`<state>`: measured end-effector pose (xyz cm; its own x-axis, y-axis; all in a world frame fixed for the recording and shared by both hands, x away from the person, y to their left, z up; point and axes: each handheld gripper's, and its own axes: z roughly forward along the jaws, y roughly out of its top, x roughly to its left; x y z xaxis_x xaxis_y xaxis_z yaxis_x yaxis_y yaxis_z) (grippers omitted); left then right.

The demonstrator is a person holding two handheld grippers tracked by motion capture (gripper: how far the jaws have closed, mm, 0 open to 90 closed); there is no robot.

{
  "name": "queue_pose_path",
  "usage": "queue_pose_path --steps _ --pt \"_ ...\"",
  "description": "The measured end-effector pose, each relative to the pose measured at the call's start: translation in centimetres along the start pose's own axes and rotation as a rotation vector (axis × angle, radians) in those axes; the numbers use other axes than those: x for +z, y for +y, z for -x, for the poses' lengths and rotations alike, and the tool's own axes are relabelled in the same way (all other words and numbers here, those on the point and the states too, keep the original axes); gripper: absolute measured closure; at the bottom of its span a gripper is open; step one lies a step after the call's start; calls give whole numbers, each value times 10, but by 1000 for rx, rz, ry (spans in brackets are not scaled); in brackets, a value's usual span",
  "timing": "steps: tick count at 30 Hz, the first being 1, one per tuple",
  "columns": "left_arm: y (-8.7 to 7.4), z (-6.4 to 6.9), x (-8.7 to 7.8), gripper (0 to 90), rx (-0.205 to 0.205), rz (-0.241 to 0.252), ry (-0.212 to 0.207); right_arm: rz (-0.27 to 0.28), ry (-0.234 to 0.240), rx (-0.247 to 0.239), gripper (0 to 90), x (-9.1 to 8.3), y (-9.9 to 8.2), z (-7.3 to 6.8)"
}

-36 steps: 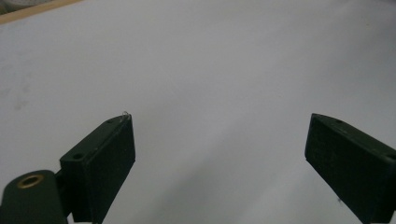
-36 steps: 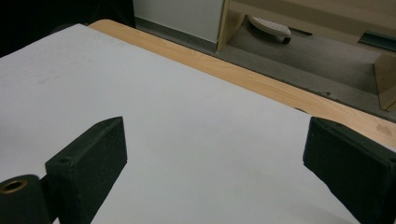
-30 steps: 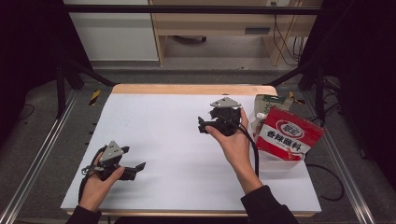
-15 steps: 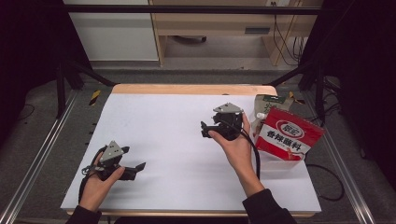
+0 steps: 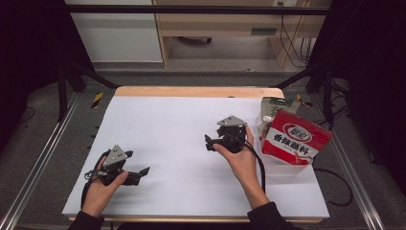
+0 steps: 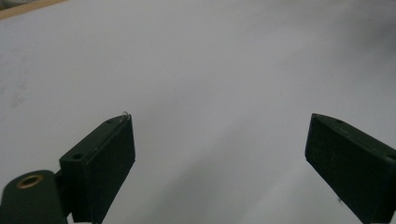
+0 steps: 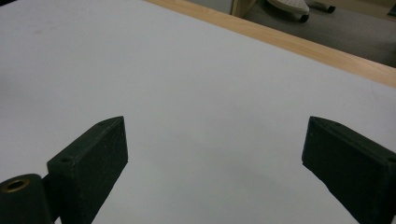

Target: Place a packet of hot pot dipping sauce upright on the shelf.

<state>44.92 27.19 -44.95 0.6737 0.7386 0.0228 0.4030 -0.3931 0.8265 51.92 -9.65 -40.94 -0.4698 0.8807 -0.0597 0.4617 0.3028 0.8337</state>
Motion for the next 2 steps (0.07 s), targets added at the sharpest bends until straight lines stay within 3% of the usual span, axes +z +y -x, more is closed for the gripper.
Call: queue_pose_path --steps 2 --pt "0 0 0 83 -1 0 2 -9 3 -6 72 1 -3 -2"
